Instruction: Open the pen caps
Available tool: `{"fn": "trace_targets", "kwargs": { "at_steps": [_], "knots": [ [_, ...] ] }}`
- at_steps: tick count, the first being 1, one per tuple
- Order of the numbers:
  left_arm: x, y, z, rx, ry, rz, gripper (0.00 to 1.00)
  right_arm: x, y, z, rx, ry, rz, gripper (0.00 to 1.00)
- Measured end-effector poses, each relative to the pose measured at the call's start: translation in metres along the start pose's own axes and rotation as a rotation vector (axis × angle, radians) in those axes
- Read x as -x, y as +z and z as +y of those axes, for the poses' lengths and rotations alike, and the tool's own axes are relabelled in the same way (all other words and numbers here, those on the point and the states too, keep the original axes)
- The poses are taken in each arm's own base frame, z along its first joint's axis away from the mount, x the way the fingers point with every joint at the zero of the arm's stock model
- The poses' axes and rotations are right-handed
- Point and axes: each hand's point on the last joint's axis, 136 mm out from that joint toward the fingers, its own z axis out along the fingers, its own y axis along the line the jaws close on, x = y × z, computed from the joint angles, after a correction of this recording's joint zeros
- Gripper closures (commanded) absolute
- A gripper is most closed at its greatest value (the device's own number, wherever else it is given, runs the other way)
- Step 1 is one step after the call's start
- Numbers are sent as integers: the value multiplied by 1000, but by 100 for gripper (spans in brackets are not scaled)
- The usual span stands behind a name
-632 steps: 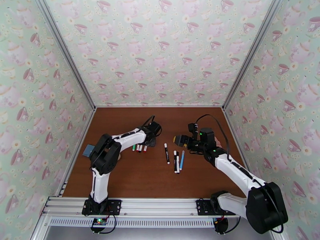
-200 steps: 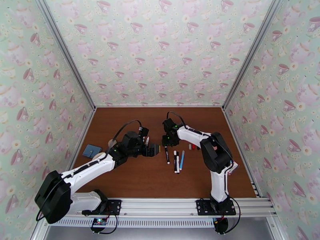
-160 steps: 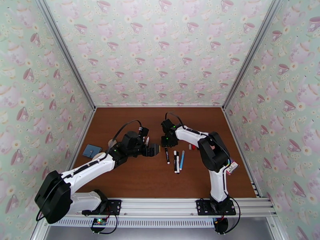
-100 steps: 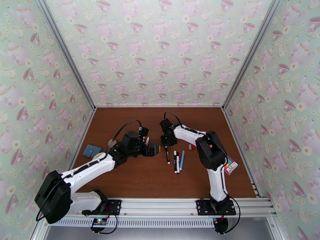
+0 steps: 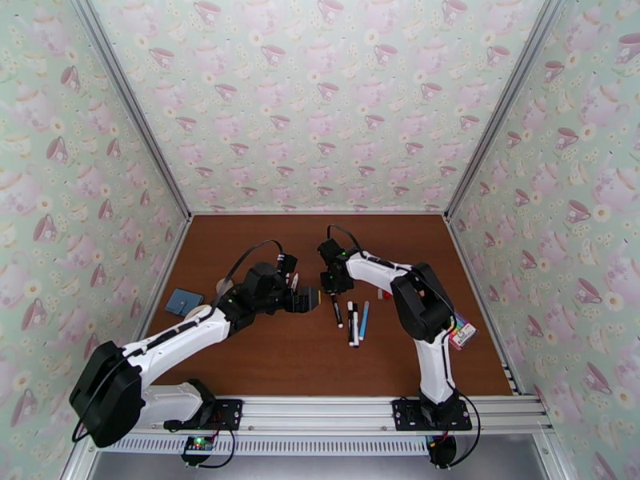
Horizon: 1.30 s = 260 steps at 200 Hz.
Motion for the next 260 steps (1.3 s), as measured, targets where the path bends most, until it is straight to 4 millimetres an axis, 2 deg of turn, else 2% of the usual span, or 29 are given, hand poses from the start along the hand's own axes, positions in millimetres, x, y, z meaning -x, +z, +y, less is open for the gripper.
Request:
{"fn": "trace_targets", "kwargs": {
  "at_steps": [19, 44, 79, 108, 132, 182, 230, 260],
  "knots": [
    [-10, 4, -4, -22, -9, 6, 4, 4, -20, 5, 44, 29, -48, 83],
    [-25, 10, -2, -41, -62, 25, 10, 14, -59, 15, 129, 73, -152, 85],
    [-28, 20, -10, -103, -123, 23, 15, 20, -107, 26, 255, 143, -280, 85],
    [-30, 31, -25, -161, -128, 24, 17, 20, -132, 34, 352, 203, -337, 85],
    [-35, 40, -34, -199, -138, 32, 25, 19, -143, 42, 431, 248, -352, 85],
    [-33, 44, -46, -236, -149, 14, 54, 12, -147, 47, 512, 319, -358, 86],
    [-30, 45, -43, -219, -159, -2, 78, 13, -152, 48, 544, 353, -382, 87],
    [-31, 46, -35, -185, -164, -5, 91, 13, -155, 48, 552, 353, -392, 83]
  ]
}}
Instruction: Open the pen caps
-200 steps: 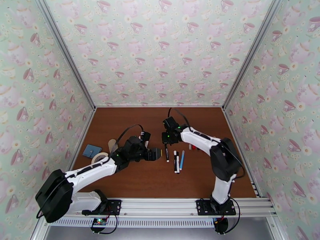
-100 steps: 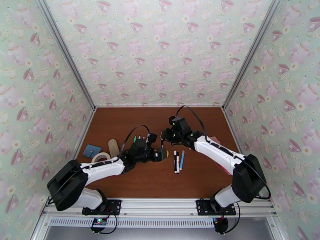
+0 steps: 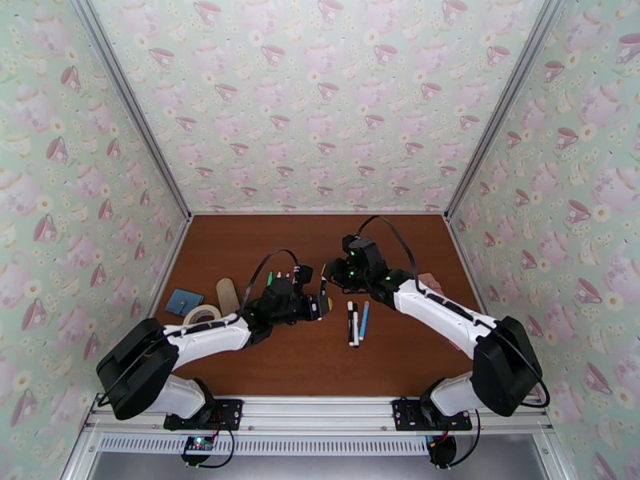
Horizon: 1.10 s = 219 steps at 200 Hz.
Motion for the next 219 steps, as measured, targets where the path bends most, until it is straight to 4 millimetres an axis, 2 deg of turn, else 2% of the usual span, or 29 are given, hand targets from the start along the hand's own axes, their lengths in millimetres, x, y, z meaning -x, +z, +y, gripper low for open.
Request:
{"fn": "trace_targets", "kwargs": {
  "at_steps": [18, 72, 113, 158, 175, 203, 219],
  "knots": [
    [-2, 0, 1, 5, 19, 6, 96, -1, -1, -1, 1, 0, 1, 80],
    [-6, 0, -1, -9, 101, 29, 100, -5, -3, 2, 39, 5, 41, 70],
    [-10, 1, -5, -22, 140, 43, 100, -9, -3, 4, 58, 9, 69, 70],
    [-8, 2, -20, -62, 175, 50, 100, -13, -3, 5, 66, 1, 86, 80],
    [-8, 3, -23, -67, 182, 52, 100, -12, -3, 4, 62, -2, 86, 81],
    [-11, 3, -23, -69, 191, 66, 100, -12, -4, 3, 64, -2, 91, 72],
    [-16, 3, -25, -77, 196, 81, 100, -12, -4, 2, 64, 1, 91, 71]
  ]
}}
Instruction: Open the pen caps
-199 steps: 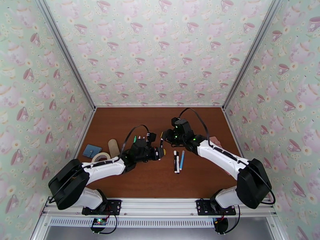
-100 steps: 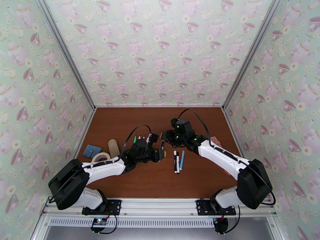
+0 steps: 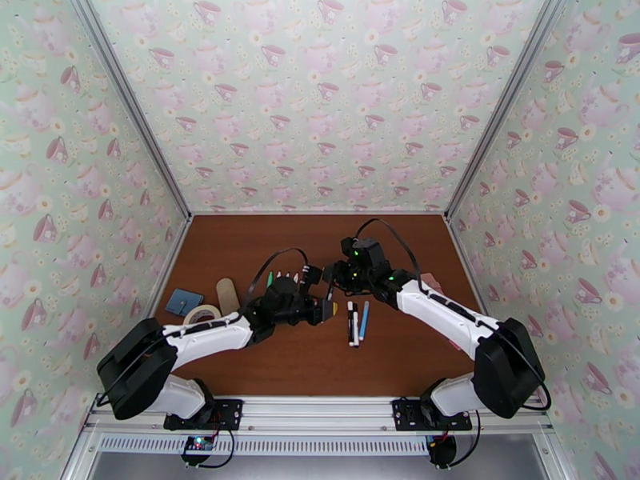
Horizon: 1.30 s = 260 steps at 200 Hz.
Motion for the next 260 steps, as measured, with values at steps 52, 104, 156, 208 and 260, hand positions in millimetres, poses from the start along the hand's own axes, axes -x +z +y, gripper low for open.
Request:
{"fn": "trace_targets", "kwargs": {
  "at_steps": [52, 104, 156, 208, 260],
  "knots": [
    [-3, 2, -4, -10, 7, 11, 100, 0, -1, -3, -4, 1, 7, 78],
    [-3, 2, -4, -11, 11, 11, 100, 1, -2, -7, -15, 2, 10, 81],
    [-7, 3, -4, -10, 9, 23, 100, 2, -2, -7, -13, 2, 9, 75],
    [-6, 3, -4, -11, 10, 21, 100, 4, -3, -10, -16, 6, 5, 82],
    [-6, 3, -4, -12, 10, 20, 100, 4, -4, -10, -15, 10, 7, 91]
  ]
}}
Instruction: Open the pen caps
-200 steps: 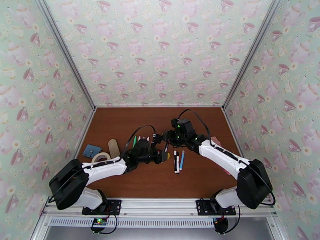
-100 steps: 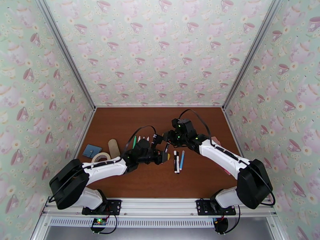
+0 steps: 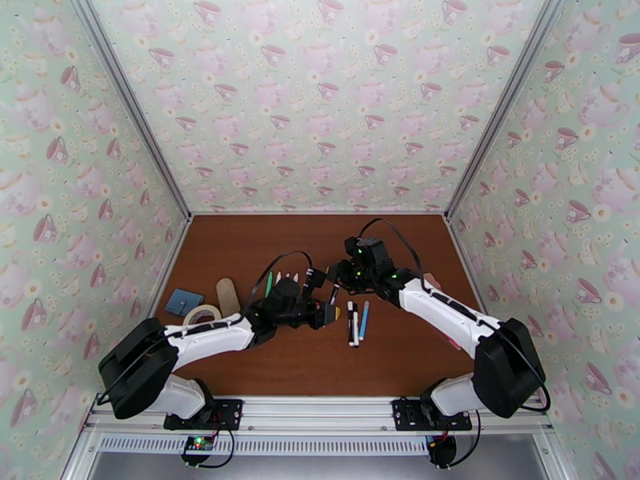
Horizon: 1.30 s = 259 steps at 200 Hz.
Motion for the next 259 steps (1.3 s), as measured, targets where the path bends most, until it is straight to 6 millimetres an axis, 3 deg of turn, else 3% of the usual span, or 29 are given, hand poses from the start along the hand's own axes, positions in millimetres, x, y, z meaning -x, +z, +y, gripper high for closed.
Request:
{"fn": "trace_targets", "kwargs": {
  "at_steps": [48, 116, 196, 259],
  "knots": [
    [4, -3, -7, -54, -15, 5, 100, 3, -4, 7, 42, -8, 6, 98],
    [23, -14, -41, -249, 36, 3, 100, 15, -48, 40, 219, -84, -34, 100],
    [12, -1, -34, 67, 202, -5, 100, 7, -57, 9, 52, -18, -34, 100],
    [11, -1, -40, 87, 278, 4, 100, 6, -68, 6, 34, 20, -41, 100]
  ]
}}
